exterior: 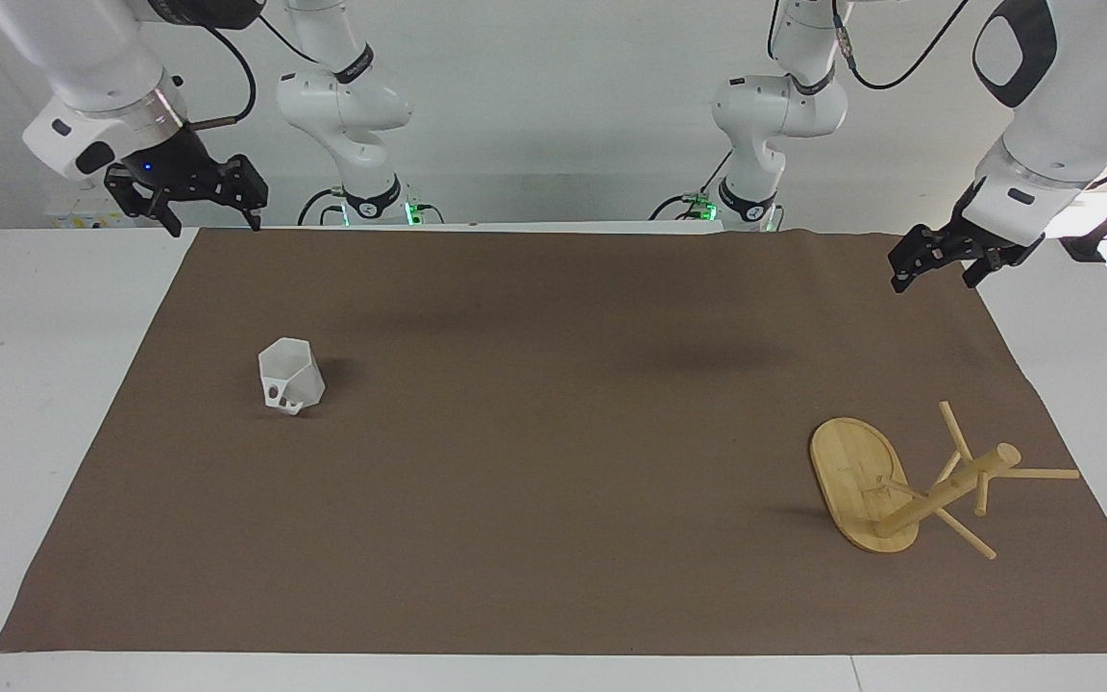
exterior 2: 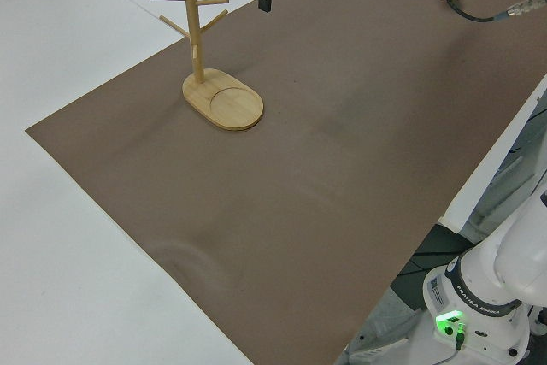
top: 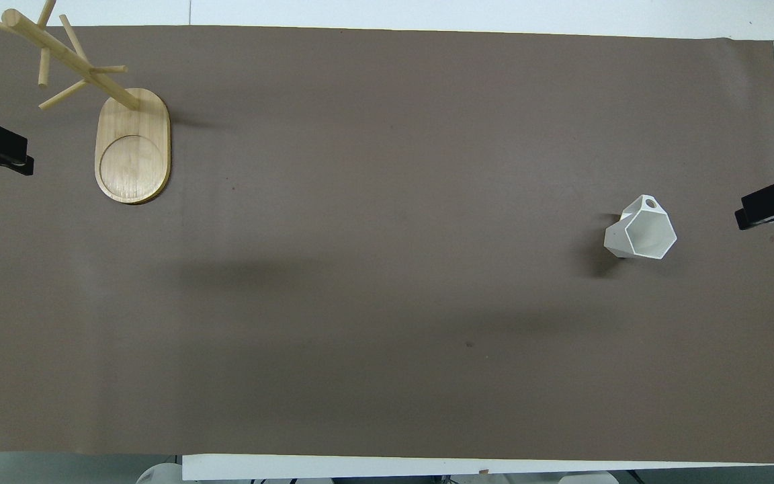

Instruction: Hang cup on rack

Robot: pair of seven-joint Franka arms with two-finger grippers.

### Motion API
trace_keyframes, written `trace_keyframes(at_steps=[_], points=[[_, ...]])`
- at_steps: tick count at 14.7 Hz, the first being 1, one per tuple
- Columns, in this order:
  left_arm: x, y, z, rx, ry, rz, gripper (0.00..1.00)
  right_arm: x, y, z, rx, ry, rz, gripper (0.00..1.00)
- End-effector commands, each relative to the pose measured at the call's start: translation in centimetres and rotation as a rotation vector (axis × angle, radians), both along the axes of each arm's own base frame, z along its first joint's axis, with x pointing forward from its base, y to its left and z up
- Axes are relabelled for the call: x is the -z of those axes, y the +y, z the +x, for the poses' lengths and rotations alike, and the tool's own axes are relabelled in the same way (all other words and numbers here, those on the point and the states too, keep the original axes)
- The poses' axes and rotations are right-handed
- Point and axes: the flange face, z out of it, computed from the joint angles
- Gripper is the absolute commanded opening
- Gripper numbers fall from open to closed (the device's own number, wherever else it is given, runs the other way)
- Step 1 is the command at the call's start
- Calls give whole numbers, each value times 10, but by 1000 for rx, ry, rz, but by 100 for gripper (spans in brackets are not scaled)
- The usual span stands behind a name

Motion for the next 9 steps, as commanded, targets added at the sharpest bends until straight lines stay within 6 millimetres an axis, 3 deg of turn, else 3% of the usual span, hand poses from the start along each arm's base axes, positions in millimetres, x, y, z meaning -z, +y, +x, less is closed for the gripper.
trace_keyframes(at_steps=[1,9], points=[[-2,3,-6,3,8,16,100,0,1,2,19,-15,18,99],[-2,3,-5,3,6,16,100,11,-2,-8,12,25,22,99]])
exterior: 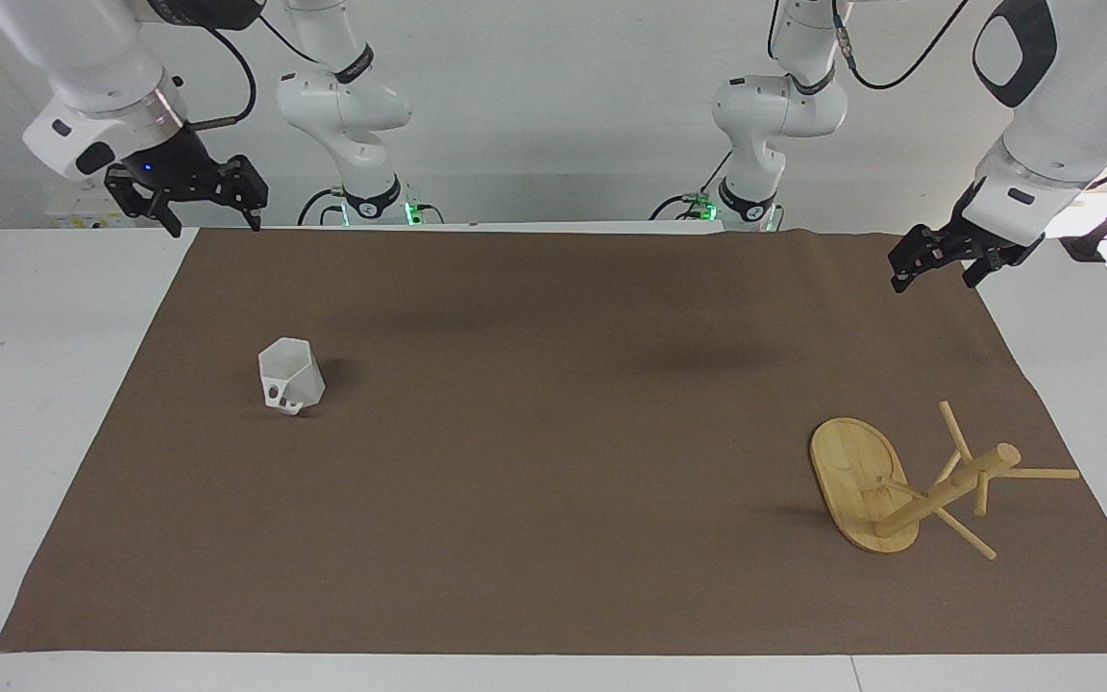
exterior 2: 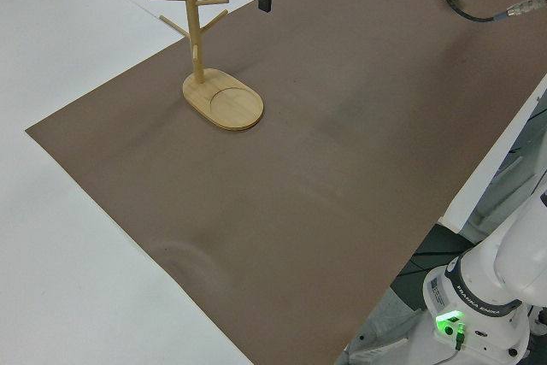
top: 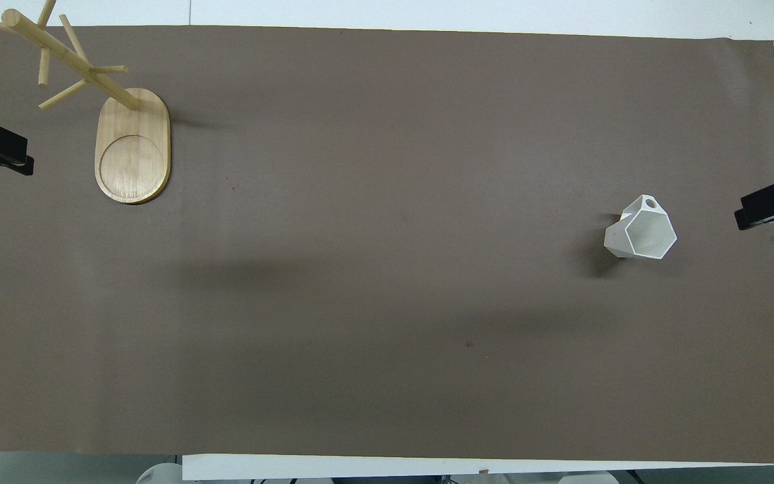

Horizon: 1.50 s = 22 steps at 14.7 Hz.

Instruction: Hang cup on rack

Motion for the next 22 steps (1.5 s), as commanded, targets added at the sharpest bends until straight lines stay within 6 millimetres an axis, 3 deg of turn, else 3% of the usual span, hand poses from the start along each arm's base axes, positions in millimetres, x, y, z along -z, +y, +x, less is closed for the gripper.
trace_keyframes(at_steps=[1,3,4,6,9,13,16,18,19,22], points=[[-2,3,-6,3,8,16,100,4,-1,-7,-16,6,28,99],[-2,3,-6,3,8,16,100,8,-7,-3,-220,-19,72,99],[-2,3,-6,3,8,16,100,14,-19,1,-285,-51,113,99],[-2,3,-6,3,8,16,100,26,-58,5,-408,-83,203,99],[-2,3,-6,3,8,16,100,64,-118,23,-617,-119,304,99],[-2,3,-6,3,8,16,100,142,-198,55,-833,-254,528,100],[-1,3,-5,3,9,16,100,229,-230,64,-956,-438,758,100],[-2,3,-6,3,8,16,100,290,-244,42,-1016,-603,915,100],[-2,3,-6,3,8,16,100,313,-239,33,-1059,-696,965,100],[-2,3,-6,3,8,16,100,350,-229,15,-1116,-833,1027,100]])
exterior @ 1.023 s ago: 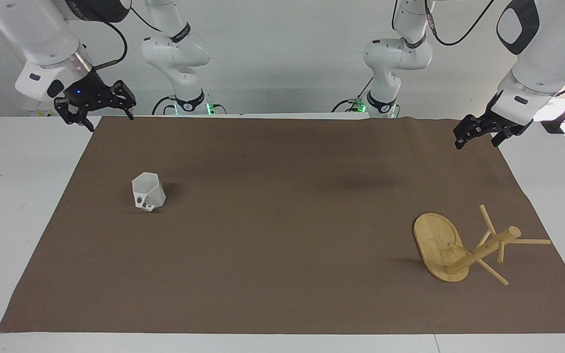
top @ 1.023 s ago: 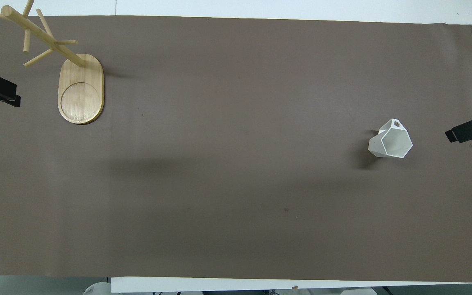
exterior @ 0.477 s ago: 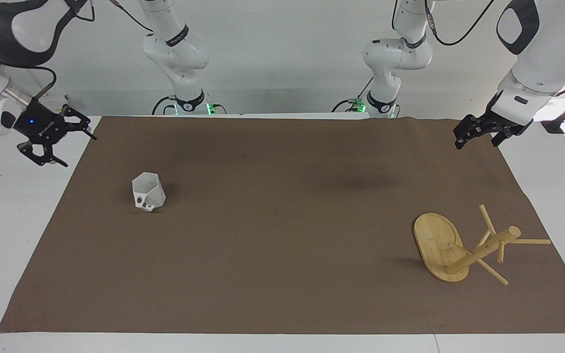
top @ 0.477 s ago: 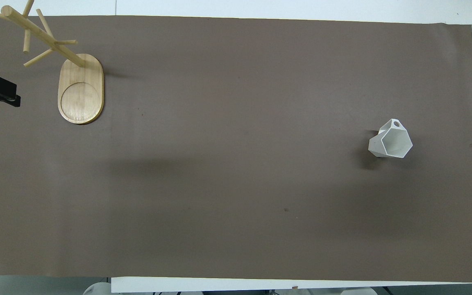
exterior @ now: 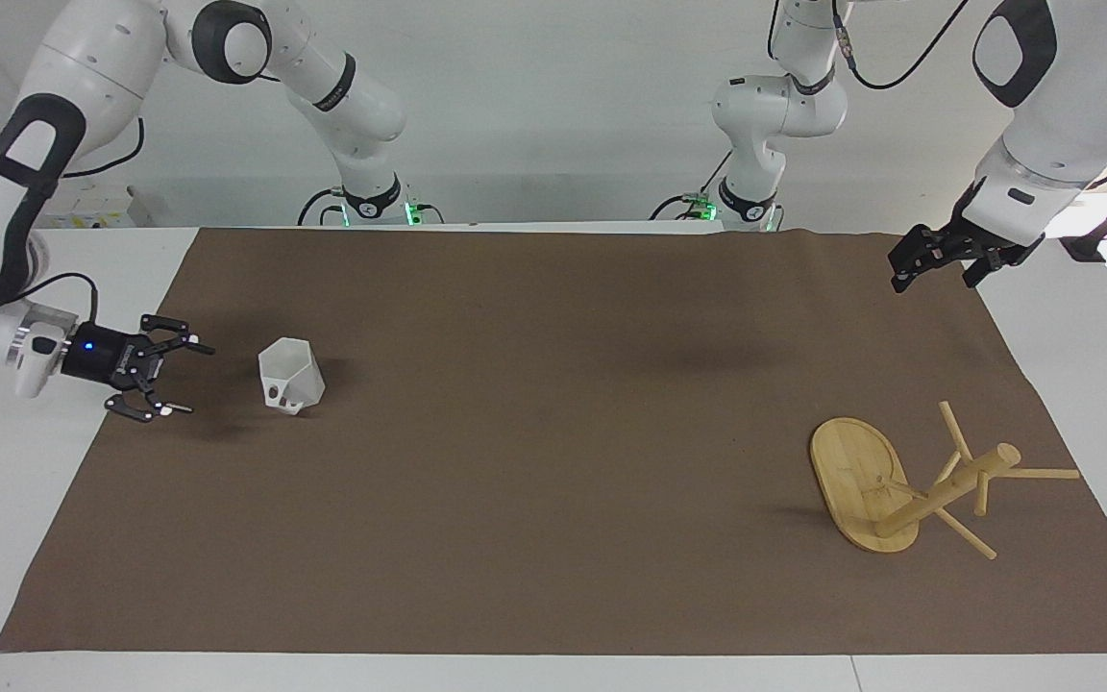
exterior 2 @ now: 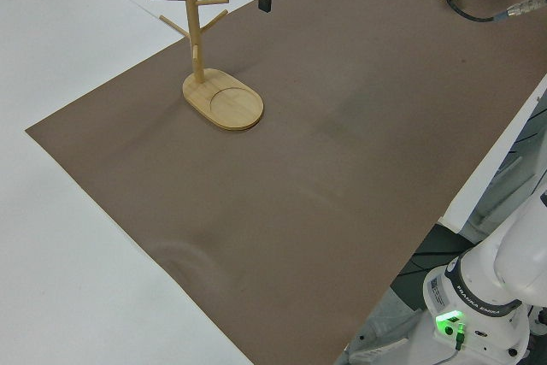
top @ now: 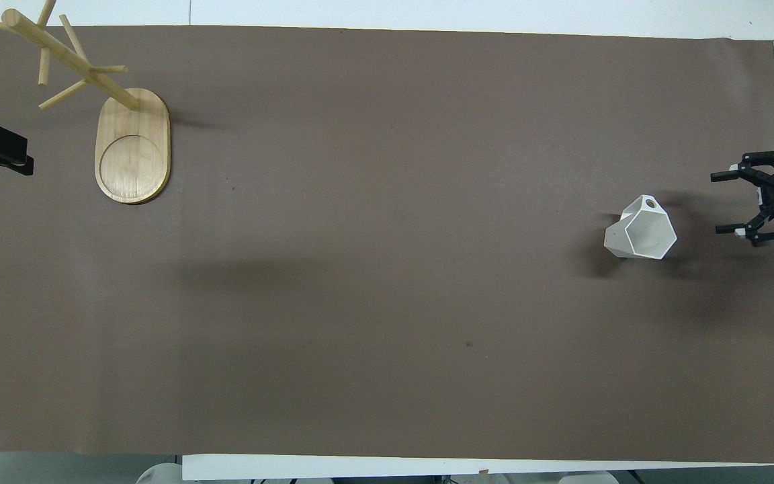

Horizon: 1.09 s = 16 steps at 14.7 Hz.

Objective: Hang cup on rack
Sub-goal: 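Move the right gripper to the white cup and close on it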

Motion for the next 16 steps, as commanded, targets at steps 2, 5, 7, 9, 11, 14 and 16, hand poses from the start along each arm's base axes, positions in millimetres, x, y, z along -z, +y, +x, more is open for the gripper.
trace_keyframes(at_steps=[2,5,7,9,11,14,16], points=[[-2,3,-6,3,8,16,100,36,21,-29,-22,-120,134,100],[-3,3,-5,3,5,16,100,88,25,-35,14,-118,234,100],[-2,5,-5,1,5,16,100,91,32,-37,4,-138,255,100],[-3,4,-5,5,5,15,100,89,35,-39,-20,-162,280,100],[-1,6,-5,0,9,16,100,93,43,-45,-29,-161,309,100],[0,6,-6,0,12,16,100,94,54,-49,-31,-176,347,100],[0,10,-6,-6,12,16,100,95,55,-49,-30,-176,348,100]])
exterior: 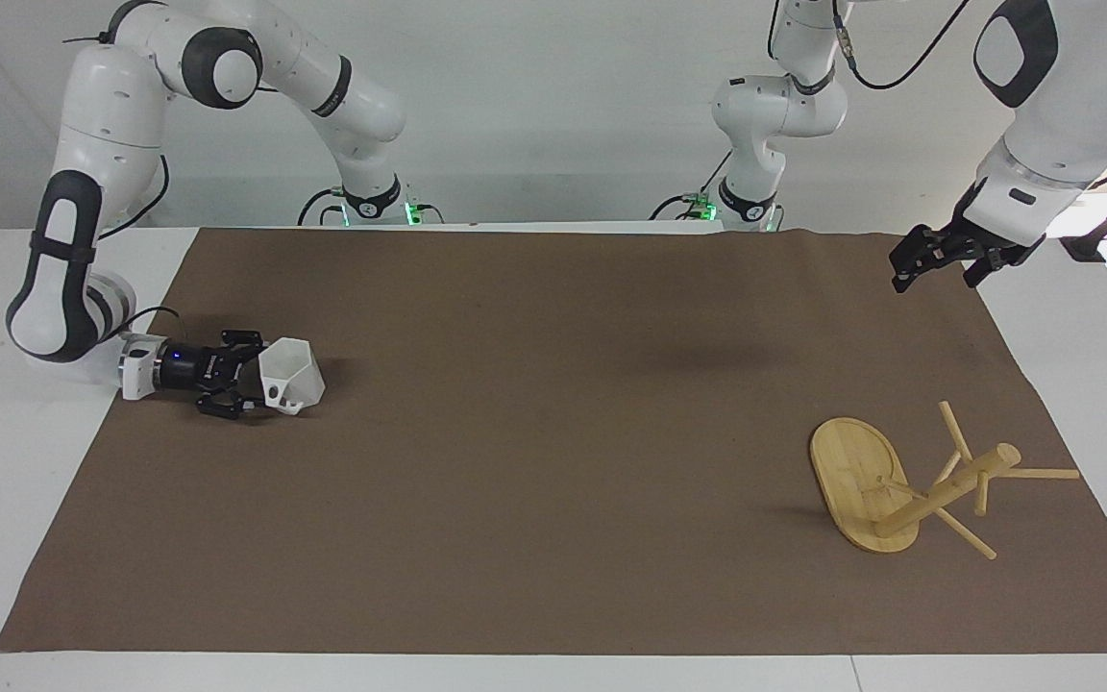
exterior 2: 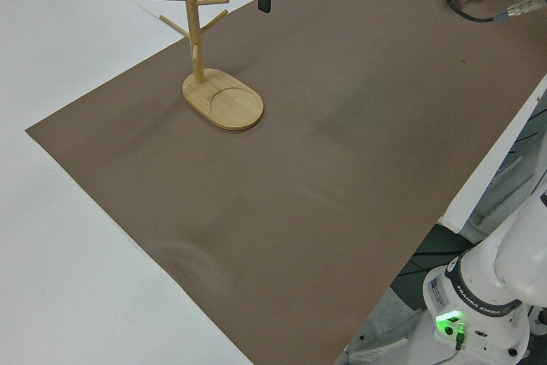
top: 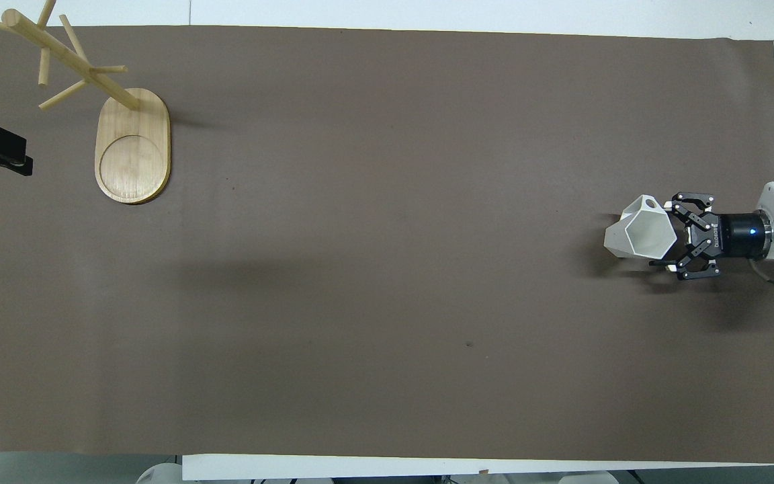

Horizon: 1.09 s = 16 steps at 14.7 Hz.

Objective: Hang cup on rack
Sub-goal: 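Move the right gripper to the white cup and close on it, then lift the cup with the right gripper while the left gripper moves inward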

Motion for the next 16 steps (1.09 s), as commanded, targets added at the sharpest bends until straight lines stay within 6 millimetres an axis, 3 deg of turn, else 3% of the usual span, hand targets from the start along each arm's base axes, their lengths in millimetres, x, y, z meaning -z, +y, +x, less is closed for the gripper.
trace_keyframes(at_steps=[1,7,16], points=[[-1,11,-6,-6,10,15,100,-5,6,-4,10,-22,19,100],[2,6,-6,-3,12,16,100,-5,18,5,13,-36,7,100],[2,2,-7,4,12,16,100,6,42,-8,-24,-45,34,100]])
